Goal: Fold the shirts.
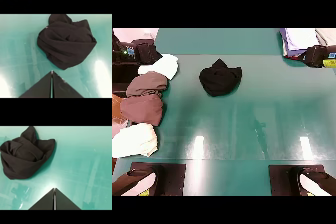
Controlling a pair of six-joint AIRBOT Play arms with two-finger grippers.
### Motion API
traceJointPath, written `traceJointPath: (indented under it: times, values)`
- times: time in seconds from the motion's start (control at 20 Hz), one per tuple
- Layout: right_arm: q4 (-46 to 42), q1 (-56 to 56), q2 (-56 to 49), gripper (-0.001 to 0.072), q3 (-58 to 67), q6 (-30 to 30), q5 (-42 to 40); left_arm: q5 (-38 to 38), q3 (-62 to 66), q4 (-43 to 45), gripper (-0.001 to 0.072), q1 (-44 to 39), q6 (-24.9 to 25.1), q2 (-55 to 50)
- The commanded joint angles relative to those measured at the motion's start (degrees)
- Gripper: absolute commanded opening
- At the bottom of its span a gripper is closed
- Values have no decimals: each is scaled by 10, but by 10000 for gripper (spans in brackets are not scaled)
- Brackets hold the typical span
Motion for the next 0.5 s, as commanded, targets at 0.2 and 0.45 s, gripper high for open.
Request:
traceJointPath:
  times: [0.2, 0.45]
  values:
    - [1, 0, -1, 17, -5, 0, -7, 0, 0, 0, 20, 0, 0, 0]
    - [1, 0, -1, 17, -5, 0, -15, 0, 0, 0, 20, 0, 0, 0]
